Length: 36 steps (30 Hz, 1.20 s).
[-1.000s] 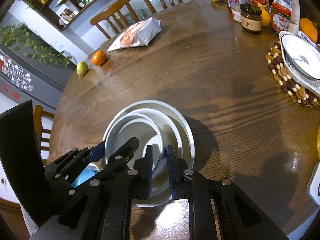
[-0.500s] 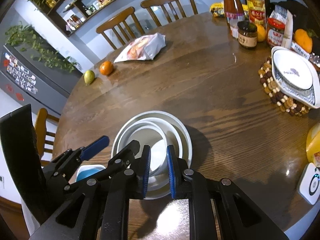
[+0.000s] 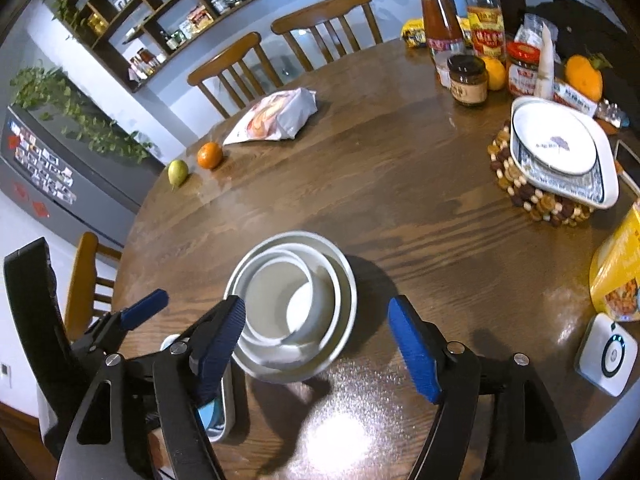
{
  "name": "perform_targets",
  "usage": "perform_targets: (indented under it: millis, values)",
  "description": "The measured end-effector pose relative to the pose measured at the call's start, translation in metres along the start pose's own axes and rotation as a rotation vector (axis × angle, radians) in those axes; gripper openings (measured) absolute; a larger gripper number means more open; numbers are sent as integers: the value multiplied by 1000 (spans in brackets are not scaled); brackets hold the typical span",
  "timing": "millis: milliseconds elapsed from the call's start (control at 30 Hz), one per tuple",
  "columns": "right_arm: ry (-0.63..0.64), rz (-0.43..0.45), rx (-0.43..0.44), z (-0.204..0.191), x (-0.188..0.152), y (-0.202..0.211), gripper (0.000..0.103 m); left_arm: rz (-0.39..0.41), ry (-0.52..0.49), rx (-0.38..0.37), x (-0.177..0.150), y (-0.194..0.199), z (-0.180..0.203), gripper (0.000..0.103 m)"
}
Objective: Organize plates and bowls
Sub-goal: 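Lower the ramekin into the medium white bowl and open both tools, then move both open tools toward the rim of the nested white bowl stack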
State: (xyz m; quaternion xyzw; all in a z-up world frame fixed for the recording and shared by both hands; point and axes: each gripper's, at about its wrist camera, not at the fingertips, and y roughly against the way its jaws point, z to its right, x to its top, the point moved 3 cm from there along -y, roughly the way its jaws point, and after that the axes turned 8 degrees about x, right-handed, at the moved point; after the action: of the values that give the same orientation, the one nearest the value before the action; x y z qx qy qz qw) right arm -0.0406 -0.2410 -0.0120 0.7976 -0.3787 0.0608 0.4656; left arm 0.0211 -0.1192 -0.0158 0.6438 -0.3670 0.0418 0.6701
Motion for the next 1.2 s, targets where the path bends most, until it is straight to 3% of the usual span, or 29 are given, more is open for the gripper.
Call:
perform_targets:
  millis: [133,200,367,700,933,1200]
  values:
    - [-24,-15,39,6,-7,2,77,-26,29,8,-1,2,-15,98]
    - [-21,-13,49,7,-9,4,83,-35,48,9,-2,4,-22,100]
    - [14,-16,75,7,-15,11,83,-23,99,14,-4,13,-33,102]
    - [75,-12,29,11,-29,37,83,-123,57,3,-18,10,-35,102]
    - [45,31,30,23,-26,51,83,-103,28,29,-19,19,-27,102]
    - [48,5,67,23,-29,42,83,-126,50,40,-33,22,-32,102]
